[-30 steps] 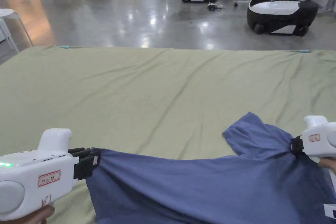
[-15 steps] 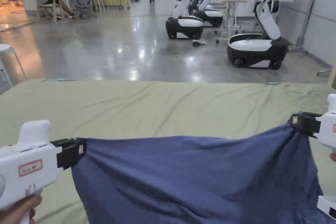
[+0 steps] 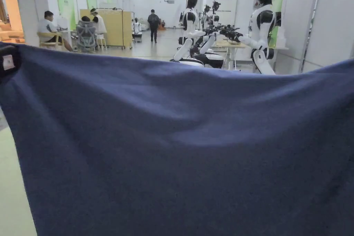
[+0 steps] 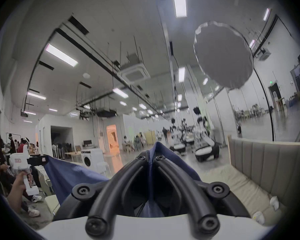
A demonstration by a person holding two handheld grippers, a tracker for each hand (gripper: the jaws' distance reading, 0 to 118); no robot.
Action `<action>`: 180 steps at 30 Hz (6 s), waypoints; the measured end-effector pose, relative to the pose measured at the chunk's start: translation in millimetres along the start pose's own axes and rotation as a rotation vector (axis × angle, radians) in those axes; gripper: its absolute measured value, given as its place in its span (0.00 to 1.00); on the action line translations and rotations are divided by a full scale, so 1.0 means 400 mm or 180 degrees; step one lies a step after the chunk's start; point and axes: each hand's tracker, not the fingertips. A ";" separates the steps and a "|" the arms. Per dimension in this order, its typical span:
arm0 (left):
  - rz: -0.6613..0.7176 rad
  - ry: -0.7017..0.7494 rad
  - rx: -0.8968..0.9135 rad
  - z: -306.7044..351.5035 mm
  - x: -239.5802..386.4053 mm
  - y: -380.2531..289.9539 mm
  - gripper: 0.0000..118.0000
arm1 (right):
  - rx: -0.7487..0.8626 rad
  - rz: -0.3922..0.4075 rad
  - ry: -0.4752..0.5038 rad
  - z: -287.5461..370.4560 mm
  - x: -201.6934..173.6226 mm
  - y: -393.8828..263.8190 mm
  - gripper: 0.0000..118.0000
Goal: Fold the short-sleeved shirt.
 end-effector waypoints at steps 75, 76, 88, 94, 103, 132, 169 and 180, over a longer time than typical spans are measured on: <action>0.0169 0.0414 -0.0682 -1.157 -0.239 -0.316 0.01 | -0.0728 0.0382 -0.0549 -1.121 0.141 -0.397 0.04; 0.0100 0.0384 -0.0738 -1.137 -0.235 -0.329 0.01 | -0.0750 0.0378 -0.0565 -1.099 0.145 -0.411 0.04; 0.0260 -0.0052 -0.1163 -0.720 -0.208 -0.597 0.01 | -0.1398 -0.0055 -0.0220 -0.600 0.159 -0.642 0.04; 0.0100 -0.0142 -0.1623 -0.491 -0.148 -0.744 0.01 | -0.1679 -0.0249 -0.0497 -0.324 0.167 -0.790 0.04; 0.0079 -0.0147 -0.2185 -0.171 -0.085 -0.935 0.01 | -0.2402 -0.0099 -0.0525 -0.001 0.150 -0.983 0.04; 0.0461 0.0465 -0.1148 0.208 -0.096 -0.725 0.99 | -0.1526 0.0436 -0.1011 0.304 -0.025 -0.747 1.00; 0.0614 0.0041 -0.2773 0.030 -0.054 -1.027 0.02 | -0.1850 0.0398 -0.1101 0.350 -0.110 -0.751 0.01; 0.0795 0.0006 -0.2595 0.028 -0.057 -0.931 0.02 | -0.2819 0.0368 -0.1062 0.223 0.011 -0.888 0.93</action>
